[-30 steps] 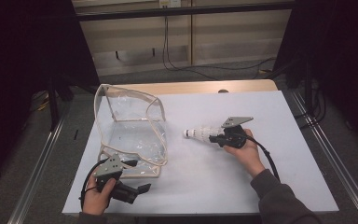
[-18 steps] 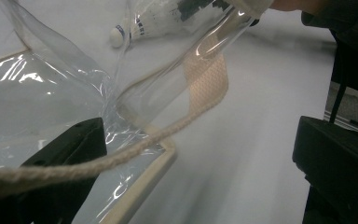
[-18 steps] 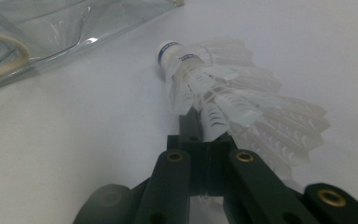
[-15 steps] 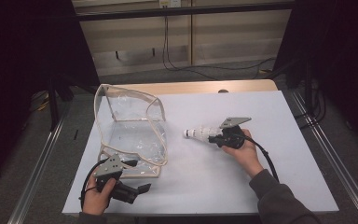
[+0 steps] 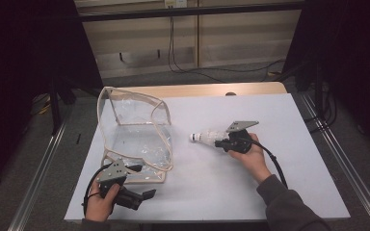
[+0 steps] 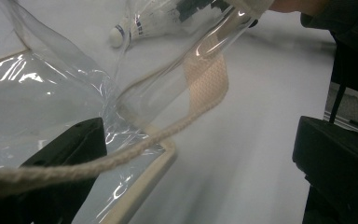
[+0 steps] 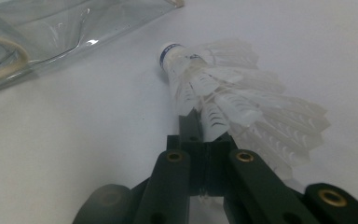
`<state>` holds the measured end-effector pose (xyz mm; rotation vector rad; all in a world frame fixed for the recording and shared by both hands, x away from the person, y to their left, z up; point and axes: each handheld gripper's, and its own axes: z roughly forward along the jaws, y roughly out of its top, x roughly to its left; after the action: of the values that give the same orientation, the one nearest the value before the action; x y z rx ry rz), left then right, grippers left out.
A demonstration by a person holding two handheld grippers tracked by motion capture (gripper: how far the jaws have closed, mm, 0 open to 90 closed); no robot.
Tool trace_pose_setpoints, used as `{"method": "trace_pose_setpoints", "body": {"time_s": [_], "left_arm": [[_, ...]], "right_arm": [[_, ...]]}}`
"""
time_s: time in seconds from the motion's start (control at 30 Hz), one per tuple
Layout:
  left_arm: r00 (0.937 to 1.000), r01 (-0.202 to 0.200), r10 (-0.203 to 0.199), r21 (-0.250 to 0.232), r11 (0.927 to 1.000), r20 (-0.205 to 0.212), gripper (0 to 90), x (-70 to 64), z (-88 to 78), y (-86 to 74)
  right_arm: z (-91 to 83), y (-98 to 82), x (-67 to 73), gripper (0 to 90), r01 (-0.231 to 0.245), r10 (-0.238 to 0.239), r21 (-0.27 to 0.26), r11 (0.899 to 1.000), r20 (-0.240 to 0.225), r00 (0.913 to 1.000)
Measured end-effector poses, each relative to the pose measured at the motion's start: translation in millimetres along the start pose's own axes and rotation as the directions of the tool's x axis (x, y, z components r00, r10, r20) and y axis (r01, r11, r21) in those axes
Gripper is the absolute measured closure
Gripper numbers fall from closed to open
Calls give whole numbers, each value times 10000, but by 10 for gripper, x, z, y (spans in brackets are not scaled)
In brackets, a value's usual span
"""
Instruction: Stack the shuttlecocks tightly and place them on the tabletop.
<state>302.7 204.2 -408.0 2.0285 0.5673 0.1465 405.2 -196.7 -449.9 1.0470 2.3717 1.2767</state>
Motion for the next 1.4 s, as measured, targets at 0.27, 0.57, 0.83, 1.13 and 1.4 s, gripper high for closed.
{"method": "trace_pose_setpoints", "body": {"time_s": [0.27, 0.57, 0.83, 1.13, 1.4], "left_arm": [[10000, 7, -7, 0, 10000, -2, 29, 0, 1, 1], [10000, 0, 0, 5, 10000, 12, 29, 1, -1, 1], [10000, -15, 15, 12, 10000, 12, 29, 2, -1, 1], [10000, -7, 7, 29, 10000, -9, 29, 1, 0, 6], [10000, -23, 23, 44, 10000, -4, 29, 0, -2, 6]], "right_arm": [[6, 0, 6, 894, -21, 21, -7, 10000, -10, 10000], [13, -6, 9, 869, -75, 75, 60, 10000, 12, 10000], [9, -14, 10, 802, -44, 42, 138, 9999, 85, 10000], [-33, -48, 5, 723, -105, 99, 242, 9997, 231, 9997], [-87, -84, -8, 680, -269, 262, 276, 9993, 269, 9993]]}}
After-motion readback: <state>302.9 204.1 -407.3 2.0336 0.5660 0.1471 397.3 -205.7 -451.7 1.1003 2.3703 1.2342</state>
